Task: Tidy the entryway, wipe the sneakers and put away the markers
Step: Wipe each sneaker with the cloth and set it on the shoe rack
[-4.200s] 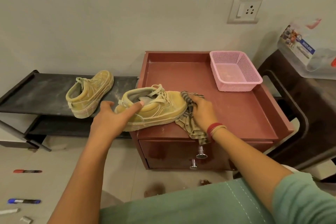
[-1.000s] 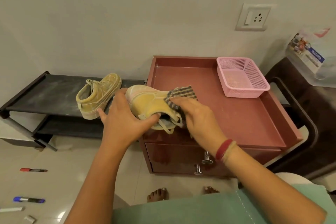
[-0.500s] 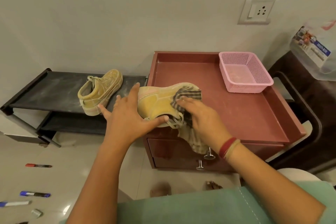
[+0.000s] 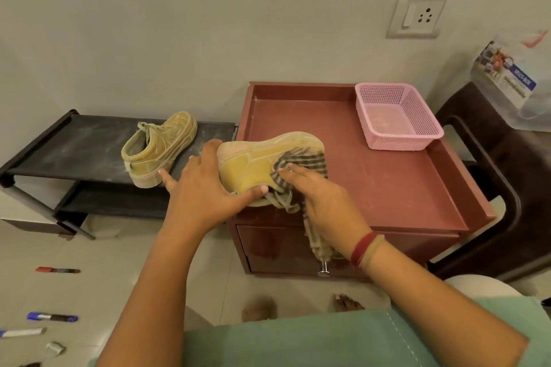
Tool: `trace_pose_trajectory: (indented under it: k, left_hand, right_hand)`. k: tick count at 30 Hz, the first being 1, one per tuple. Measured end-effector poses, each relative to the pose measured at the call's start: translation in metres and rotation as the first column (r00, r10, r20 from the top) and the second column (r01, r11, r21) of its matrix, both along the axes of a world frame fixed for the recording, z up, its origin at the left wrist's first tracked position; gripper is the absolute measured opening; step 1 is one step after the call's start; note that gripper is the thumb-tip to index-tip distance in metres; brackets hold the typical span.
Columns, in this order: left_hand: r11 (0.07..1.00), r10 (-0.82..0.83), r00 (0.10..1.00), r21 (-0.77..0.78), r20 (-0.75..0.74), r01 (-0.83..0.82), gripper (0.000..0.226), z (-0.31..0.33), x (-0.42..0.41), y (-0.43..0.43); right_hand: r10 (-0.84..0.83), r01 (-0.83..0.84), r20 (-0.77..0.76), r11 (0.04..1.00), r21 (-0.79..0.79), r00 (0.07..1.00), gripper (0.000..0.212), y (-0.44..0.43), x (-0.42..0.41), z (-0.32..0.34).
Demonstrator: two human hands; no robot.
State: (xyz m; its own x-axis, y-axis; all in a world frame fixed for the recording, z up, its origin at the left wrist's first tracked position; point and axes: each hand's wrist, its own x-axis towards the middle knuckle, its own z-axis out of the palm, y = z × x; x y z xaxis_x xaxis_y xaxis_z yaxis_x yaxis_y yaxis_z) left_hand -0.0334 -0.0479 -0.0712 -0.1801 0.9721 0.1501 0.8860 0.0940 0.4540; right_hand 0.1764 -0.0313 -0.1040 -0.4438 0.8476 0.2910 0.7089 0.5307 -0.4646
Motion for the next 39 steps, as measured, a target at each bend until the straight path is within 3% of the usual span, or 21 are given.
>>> trace_pose_trajectory:
  k: [3, 9, 12, 15, 17, 21, 23, 26, 30, 34, 35, 38, 39]
  left_hand:
    - [1.0, 0.005, 1.0, -0.015, 0.013, -0.005, 0.109, -0.002, -0.001, 0.001]
    - [0.999, -0.03, 0.994, -0.029, -0.106, 0.027, 0.11, -0.001, 0.003, 0.0]
    - [0.999, -0.047, 0.989, -0.029, -0.14, 0.043, 0.111, 0.0, 0.004, -0.001]
    - [0.999, -0.047, 0.992, 0.003, -0.117, 0.047, 0.098, 0.001, 0.003, -0.002]
    - [0.998, -0.055, 0.99, 0.02, -0.133, 0.059, 0.094, -0.001, 0.001, -0.002]
    - [0.997, -0.07, 0.985, 0.007, -0.157, 0.072, 0.1, -0.001, 0.0, -0.002]
    - [0.997, -0.074, 0.985, 0.018, -0.155, 0.078, 0.098, -0.001, 0.0, -0.001]
    - [0.996, -0.083, 0.983, 0.027, -0.163, 0.089, 0.096, 0.0, -0.001, -0.002]
    - [0.997, -0.075, 0.982, 0.004, -0.173, 0.077, 0.101, 0.004, 0.003, -0.004]
    - [0.997, -0.065, 0.978, 0.035, -0.198, 0.073, 0.097, 0.003, 0.004, -0.004]
    - [0.997, -0.064, 0.978, 0.032, -0.199, 0.071, 0.096, 0.003, 0.004, -0.004]
    - [0.997, -0.063, 0.978, 0.029, -0.2, 0.07, 0.099, 0.004, 0.006, -0.004]
    - [0.997, -0.063, 0.978, 0.039, -0.2, 0.072, 0.1, 0.003, 0.007, -0.004]
  right_hand:
    - [-0.089, 0.09, 0.038, 0.996, -0.012, 0.995, 0.064, 0.023, 0.012, 0.0]
    - [-0.229, 0.245, -0.264, 0.969, 0.029, 0.937, 0.041, 0.026, 0.014, 0.02]
    - [-0.017, 0.033, -0.255, 0.998, 0.06, 0.967, 0.04, 0.013, -0.009, 0.037]
    - [0.254, -0.249, -0.122, 0.967, 0.051, 0.959, 0.041, 0.001, -0.038, 0.028]
    - [0.219, -0.222, -0.099, 0.975, -0.017, 0.971, 0.04, 0.009, -0.042, 0.018]
    - [0.007, -0.036, -0.215, 0.991, -0.132, 0.977, 0.038, 0.028, -0.038, 0.014]
    - [0.063, -0.095, -0.253, 0.989, -0.115, 0.965, 0.039, 0.018, -0.044, 0.015]
    - [0.233, -0.239, -0.128, 0.97, -0.036, 0.964, 0.047, 0.001, -0.041, 0.008]
    - [-0.086, 0.076, -0.111, 0.993, -0.089, 0.99, 0.043, 0.035, -0.019, 0.011]
    - [0.159, -0.169, -0.119, 0.982, -0.083, 0.98, 0.045, 0.006, -0.034, 0.009]
    - [0.156, -0.162, -0.085, 0.985, -0.059, 0.984, 0.046, 0.006, -0.033, 0.009]
    - [-0.12, 0.117, -0.064, 0.992, -0.049, 0.991, 0.041, 0.031, -0.022, 0.016]
    - [-0.119, 0.115, -0.078, 0.992, -0.055, 0.99, 0.039, 0.031, -0.023, 0.016]
